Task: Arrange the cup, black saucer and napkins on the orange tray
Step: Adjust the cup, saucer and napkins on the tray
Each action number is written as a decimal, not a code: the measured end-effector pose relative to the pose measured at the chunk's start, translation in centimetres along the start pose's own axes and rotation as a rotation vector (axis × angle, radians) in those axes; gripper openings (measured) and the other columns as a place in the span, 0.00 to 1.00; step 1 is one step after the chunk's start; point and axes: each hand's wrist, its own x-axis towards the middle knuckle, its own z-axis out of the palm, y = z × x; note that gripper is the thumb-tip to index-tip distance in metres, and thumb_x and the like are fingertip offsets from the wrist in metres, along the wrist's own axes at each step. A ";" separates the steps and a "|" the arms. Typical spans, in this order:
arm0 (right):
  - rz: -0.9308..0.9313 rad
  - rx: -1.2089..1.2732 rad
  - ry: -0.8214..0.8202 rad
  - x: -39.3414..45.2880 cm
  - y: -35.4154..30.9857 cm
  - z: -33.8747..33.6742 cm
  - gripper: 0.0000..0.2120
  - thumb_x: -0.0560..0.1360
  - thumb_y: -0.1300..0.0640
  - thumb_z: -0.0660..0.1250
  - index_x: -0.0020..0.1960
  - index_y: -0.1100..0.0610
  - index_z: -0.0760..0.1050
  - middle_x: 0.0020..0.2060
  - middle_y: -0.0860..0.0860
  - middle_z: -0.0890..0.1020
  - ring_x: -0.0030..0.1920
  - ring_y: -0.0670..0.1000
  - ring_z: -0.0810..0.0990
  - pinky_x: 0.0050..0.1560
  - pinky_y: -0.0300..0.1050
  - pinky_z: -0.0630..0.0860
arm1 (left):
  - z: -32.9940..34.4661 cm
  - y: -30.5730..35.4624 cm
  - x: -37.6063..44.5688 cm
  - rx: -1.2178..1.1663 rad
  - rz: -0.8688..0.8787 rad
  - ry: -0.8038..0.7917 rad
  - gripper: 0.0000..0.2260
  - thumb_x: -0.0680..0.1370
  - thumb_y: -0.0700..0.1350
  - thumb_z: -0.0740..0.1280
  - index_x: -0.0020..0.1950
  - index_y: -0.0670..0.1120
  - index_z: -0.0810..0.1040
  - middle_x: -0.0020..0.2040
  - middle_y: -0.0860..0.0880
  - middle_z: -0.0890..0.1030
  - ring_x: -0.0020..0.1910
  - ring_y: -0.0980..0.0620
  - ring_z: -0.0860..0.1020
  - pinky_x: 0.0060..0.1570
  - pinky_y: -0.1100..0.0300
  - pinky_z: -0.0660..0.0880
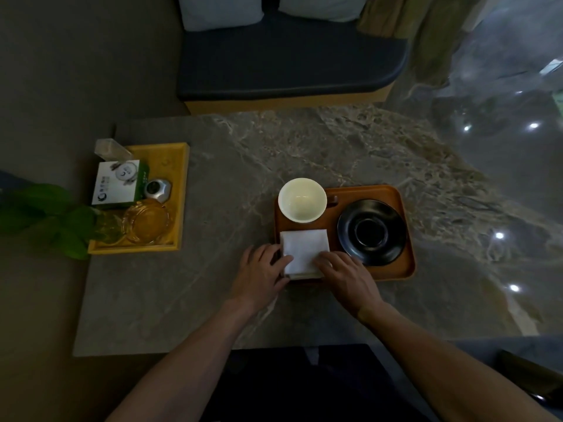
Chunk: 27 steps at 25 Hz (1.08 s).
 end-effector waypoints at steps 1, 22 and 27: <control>-0.003 0.002 -0.002 0.1 0.0 0.0 0.27 0.72 0.57 0.71 0.70 0.53 0.68 0.69 0.55 0.72 0.67 0.57 0.71 0.63 0.56 0.72 | 0.0 0.0 0.0 0.001 0.000 -0.004 0.23 0.76 0.57 0.65 0.71 0.57 0.68 0.71 0.48 0.70 0.71 0.46 0.65 0.71 0.41 0.60; 0.033 0.052 0.087 0.7 0.0 0.4 0.25 0.68 0.61 0.75 0.64 0.56 0.75 0.63 0.57 0.77 0.61 0.58 0.77 0.49 0.50 0.81 | -0.7 0.0 0.8 -0.029 -0.018 0.008 0.23 0.75 0.58 0.65 0.70 0.57 0.70 0.71 0.48 0.69 0.72 0.46 0.63 0.72 0.40 0.57; 0.051 -0.062 0.076 1.5 0.3 0.2 0.25 0.71 0.49 0.71 0.66 0.51 0.71 0.66 0.55 0.75 0.64 0.58 0.72 0.57 0.54 0.74 | -1.2 -0.3 1.1 -0.054 -0.025 0.030 0.28 0.73 0.65 0.63 0.70 0.57 0.69 0.72 0.47 0.67 0.72 0.45 0.64 0.72 0.38 0.56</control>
